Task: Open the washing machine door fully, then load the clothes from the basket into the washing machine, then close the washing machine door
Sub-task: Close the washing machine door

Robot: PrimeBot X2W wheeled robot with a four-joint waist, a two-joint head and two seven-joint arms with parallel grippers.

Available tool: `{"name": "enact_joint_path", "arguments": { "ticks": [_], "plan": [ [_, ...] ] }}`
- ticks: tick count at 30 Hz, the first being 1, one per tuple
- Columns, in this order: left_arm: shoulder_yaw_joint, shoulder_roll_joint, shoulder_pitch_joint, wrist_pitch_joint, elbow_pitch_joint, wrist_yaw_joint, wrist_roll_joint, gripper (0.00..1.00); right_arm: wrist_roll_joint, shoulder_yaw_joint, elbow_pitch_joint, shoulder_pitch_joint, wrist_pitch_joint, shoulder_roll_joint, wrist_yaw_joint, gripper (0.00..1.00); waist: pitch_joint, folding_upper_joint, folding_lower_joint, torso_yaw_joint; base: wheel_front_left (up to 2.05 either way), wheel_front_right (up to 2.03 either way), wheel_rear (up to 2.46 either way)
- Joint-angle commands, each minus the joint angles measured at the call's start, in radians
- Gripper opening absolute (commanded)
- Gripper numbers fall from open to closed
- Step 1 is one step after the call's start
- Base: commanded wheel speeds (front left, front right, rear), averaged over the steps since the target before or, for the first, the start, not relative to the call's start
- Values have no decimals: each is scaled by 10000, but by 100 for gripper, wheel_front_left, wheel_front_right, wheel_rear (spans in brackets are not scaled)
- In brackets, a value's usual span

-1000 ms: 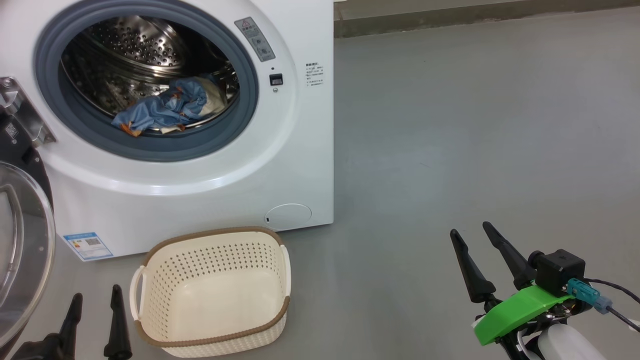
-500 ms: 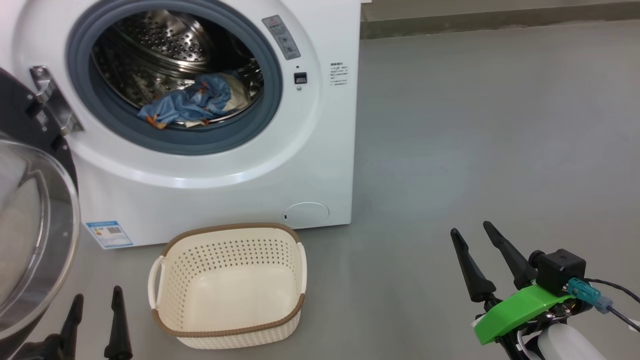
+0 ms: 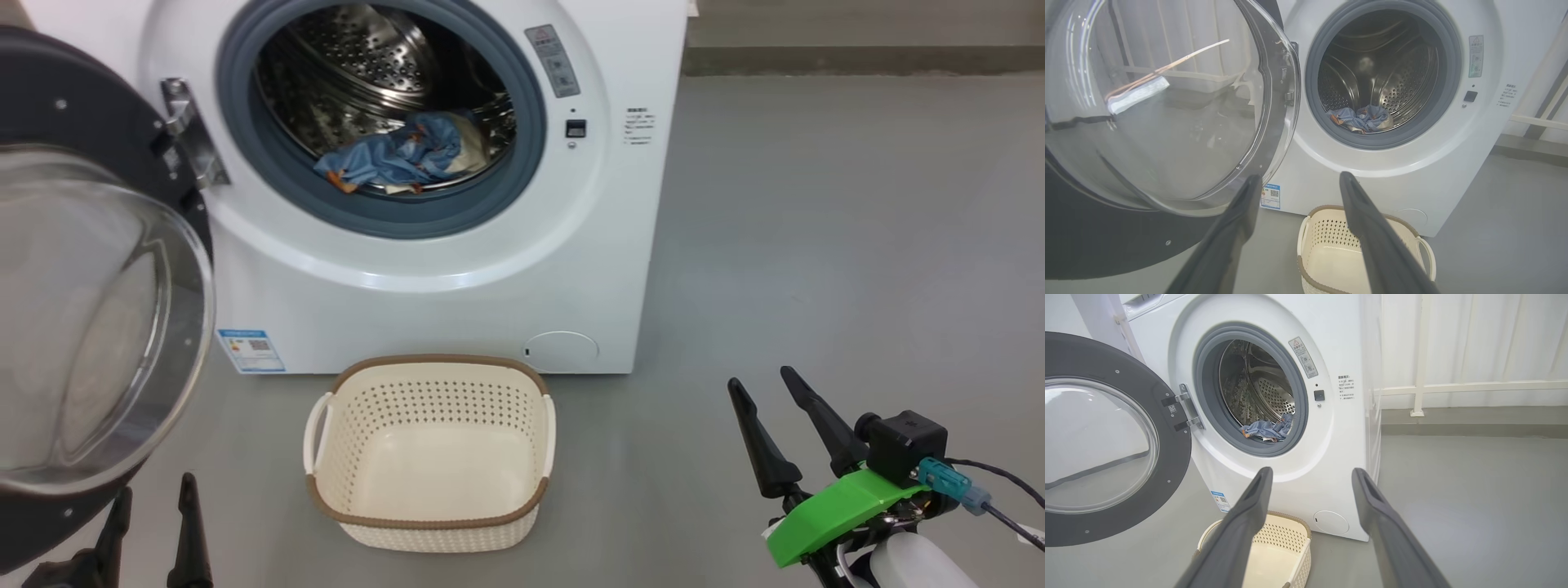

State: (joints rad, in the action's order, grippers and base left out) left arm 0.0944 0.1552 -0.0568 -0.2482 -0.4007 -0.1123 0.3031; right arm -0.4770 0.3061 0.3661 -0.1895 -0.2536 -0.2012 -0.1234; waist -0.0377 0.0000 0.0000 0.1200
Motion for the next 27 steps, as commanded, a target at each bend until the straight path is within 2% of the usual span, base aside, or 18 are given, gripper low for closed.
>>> {"name": "enact_joint_path", "arguments": {
  "ticks": [1,9,27],
  "plan": [
    [368,248,-392,-136,124,130,-170,100,-120,187,-195,34,-82,-52,-73,100,-100,0,0,427,0,0,0],
    [360,243,-343,-136,44,340,-275,100,-188,284,-147,93,-82,-12,-73,100,-260,0,0,1264,0,0,0],
    [307,294,-351,-135,23,531,-185,100,-250,363,-124,126,-82,42,-73,100,-282,0,0,2625,0,0,0]
  ]
}}
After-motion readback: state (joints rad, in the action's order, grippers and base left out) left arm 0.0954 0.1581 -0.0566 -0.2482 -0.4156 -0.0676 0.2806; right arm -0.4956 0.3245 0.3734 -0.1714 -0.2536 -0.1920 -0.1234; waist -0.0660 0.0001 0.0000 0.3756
